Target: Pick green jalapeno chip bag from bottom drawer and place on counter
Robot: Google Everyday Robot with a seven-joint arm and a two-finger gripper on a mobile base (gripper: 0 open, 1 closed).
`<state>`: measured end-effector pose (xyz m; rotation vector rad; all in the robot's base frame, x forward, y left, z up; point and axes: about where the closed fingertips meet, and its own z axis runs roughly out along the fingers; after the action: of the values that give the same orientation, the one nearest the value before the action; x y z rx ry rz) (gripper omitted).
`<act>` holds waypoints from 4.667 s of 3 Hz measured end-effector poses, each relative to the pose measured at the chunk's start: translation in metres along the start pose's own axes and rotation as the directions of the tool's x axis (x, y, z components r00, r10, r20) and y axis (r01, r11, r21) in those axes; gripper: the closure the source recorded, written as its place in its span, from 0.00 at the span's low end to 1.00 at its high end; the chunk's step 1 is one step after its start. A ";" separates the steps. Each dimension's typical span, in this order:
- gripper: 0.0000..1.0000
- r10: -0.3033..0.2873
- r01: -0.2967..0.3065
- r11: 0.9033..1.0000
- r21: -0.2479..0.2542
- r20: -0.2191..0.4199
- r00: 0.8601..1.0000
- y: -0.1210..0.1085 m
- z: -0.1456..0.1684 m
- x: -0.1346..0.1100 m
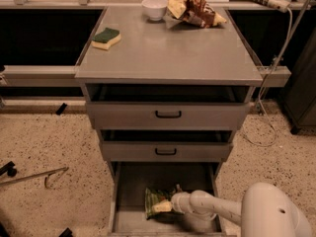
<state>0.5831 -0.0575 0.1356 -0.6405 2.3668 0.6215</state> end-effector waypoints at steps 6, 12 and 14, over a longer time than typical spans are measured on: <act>1.00 0.019 -0.009 0.999 -0.053 0.199 0.980 0.011 -0.193 -0.047; 1.00 -0.264 0.296 0.952 -0.073 0.289 0.920 0.150 -0.387 -0.251; 1.00 -0.299 0.337 0.939 -0.072 0.315 0.901 0.156 -0.424 -0.294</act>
Offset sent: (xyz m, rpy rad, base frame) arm 0.0005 0.0010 -0.0010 0.0003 0.0003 0.0007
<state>0.5200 -0.0906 0.6701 -0.8995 1.8987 0.6697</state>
